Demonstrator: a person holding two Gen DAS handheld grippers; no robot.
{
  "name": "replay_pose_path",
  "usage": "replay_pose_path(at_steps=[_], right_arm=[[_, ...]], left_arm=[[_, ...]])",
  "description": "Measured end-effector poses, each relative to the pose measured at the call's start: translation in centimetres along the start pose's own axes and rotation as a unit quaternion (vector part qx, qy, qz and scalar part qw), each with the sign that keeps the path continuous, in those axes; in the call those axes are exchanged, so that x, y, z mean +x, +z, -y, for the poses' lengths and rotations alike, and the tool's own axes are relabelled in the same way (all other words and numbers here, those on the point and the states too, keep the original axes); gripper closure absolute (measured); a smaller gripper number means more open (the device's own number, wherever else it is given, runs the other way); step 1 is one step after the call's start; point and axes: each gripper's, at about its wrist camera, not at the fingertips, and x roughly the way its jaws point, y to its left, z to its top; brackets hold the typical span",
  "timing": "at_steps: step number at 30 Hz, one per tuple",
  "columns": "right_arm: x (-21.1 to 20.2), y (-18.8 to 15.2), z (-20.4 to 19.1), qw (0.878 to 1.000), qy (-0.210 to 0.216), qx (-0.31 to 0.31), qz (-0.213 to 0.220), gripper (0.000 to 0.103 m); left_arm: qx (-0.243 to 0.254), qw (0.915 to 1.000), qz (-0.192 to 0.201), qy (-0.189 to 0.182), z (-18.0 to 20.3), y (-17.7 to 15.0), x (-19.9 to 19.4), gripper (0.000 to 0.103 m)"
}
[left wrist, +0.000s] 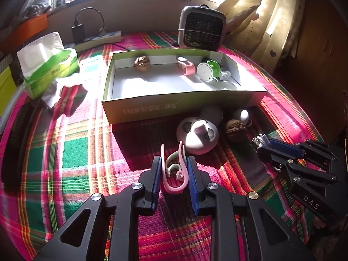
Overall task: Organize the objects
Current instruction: 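Lift the white cable with the right gripper while the left lifts the pink earhook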
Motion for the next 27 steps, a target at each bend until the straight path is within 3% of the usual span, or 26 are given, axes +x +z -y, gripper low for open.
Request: replay_pose_path(at_steps=[10,27], right_arm=[[0.4,0.8,-0.3,1.0,0.018,-0.006,-0.006,0.084],[-1.9,3.8,-0.5,0.999,0.027,-0.017,0.04,0.084]], left_arm=[[0.002,1.0,0.007,0.005,-0.4,0.4,-0.7,0.082],[0.001,0.9996,0.028,-0.01,-1.0,3.4,-2.3,0.082]])
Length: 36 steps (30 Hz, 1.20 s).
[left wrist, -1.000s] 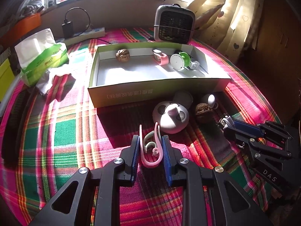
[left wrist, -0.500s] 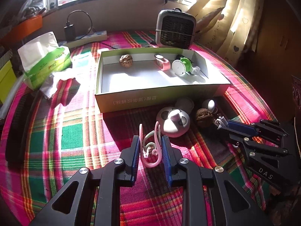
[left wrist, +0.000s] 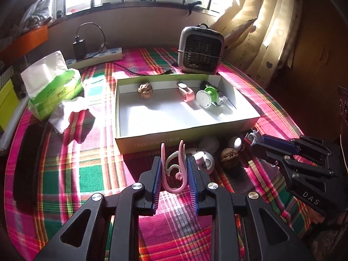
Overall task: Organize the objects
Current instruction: 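Lift the white cable with the right gripper while the left lifts the pink earhook, then carry the cable with the right gripper into the box while the left lowers the earhook there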
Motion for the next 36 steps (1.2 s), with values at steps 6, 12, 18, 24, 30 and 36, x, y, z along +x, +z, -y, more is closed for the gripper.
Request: replay_pose_path(at_steps=[6,12,18,24,30,36], right_arm=[[0.1,2.2,0.7,1.0,0.006,0.01,0.009,0.084],[1.3,4.7,1.0,1.0,0.015,0.014,0.007,0.084],[3.3,7.3,1.0,1.0,0.023,0.016,0.001,0.084],[6.3,9.9,0.9,0.999,0.034,0.024,-0.015,0.084],[9.6,11.4,0.9,0.997,0.051,0.036,-0.038,0.084],[12.2,12.1,0.9,0.996,0.056,0.045,-0.057,0.084]], left_arm=[[0.0,1.0,0.005,0.003,-0.4,1.4,0.4,0.082],[-0.01,0.9999,0.007,0.007,-1.2,3.0,1.2,0.082],[-0.021,0.9997,0.006,0.007,-2.0,4.3,2.5,0.082],[-0.023,0.9996,0.0,0.015,-2.6,5.4,4.0,0.082],[-0.033,0.9992,-0.012,0.019,-3.4,6.1,5.8,0.082],[-0.038,0.9987,-0.025,0.023,-3.7,6.6,7.4,0.082]])
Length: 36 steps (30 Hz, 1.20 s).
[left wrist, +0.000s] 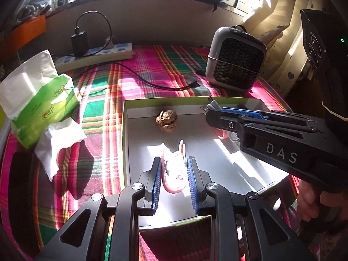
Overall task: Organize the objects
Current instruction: 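Carry the cable with the right gripper into the box while the left lowers the earhook there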
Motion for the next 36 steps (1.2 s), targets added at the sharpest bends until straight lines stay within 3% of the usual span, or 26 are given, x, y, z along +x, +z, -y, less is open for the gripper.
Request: replay_pose_path(at_steps=[19,36], right_arm=[[3.2,0.7,0.3,0.999,-0.008,0.004,-0.031,0.083],[3.5,0.7,0.0,0.999,-0.009,0.003,-0.033,0.083]], left_arm=[[0.021,0.9992,-0.021,0.024,0.4,0.3,2.1,0.082],[0.038,0.9981,-0.028,0.04,0.8,0.3,2.5,0.081]])
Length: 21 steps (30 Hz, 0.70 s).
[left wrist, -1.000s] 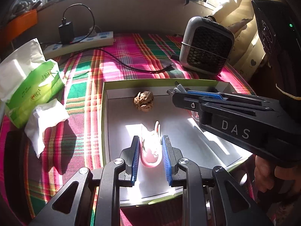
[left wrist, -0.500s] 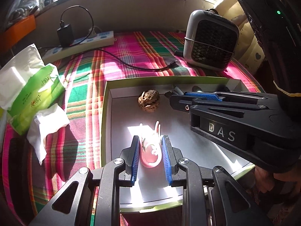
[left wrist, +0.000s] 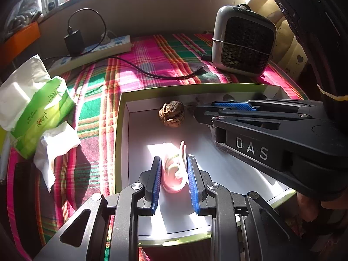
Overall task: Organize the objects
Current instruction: 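Carry the cable with the right gripper into the box while the left lowers the earhook there, then open both grippers to release the cable and pink earhook in the box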
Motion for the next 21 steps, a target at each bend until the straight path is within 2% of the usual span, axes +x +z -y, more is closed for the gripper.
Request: replay_pose_path(at_steps=[11,21], right_arm=[[-0.5,-0.1,0.1,1.0,0.005,0.008,0.005,0.083],[-2.5,-0.5,-0.6,1.0,0.002,0.004,0.024,0.083]], left_arm=[[-0.003,1.0,0.002,-0.002,0.1,-0.1,0.0,0.076],[-0.011,0.9999,0.01,0.0,-0.2,-0.8,-1.3,0.071]])
